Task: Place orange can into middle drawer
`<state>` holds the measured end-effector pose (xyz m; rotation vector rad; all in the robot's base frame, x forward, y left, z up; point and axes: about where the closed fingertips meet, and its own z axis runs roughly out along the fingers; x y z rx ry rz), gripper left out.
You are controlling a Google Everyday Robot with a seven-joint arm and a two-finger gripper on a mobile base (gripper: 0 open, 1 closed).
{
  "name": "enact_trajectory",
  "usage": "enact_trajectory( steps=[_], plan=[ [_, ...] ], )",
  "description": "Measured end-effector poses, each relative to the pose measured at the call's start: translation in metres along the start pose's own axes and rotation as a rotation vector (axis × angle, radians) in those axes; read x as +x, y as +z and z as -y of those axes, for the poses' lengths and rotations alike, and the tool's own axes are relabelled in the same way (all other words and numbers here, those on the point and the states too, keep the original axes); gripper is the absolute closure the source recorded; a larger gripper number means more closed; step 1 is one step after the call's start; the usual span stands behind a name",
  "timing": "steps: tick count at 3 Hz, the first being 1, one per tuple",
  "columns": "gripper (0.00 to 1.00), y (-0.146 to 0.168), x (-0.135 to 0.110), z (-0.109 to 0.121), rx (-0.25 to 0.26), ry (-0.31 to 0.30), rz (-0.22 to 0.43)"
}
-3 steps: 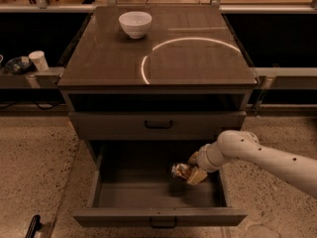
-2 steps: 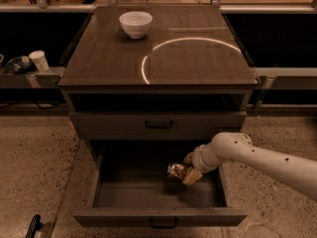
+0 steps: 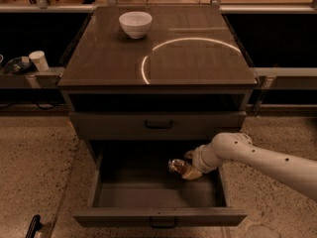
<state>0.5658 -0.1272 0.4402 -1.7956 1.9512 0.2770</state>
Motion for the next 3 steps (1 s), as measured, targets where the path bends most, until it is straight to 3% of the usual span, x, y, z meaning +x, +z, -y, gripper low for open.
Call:
enact_trajectory(
  steps=[1, 2, 3],
  plan=[
    [0.07, 0.0, 0.0, 0.0, 0.0, 0.0, 0.0],
    [0.0, 0.0002, 0.0, -0.0001, 0.0, 0.0, 0.0],
    [0.0, 0.0002, 0.0, -0.0002, 0.0, 0.0, 0.0]
  ],
)
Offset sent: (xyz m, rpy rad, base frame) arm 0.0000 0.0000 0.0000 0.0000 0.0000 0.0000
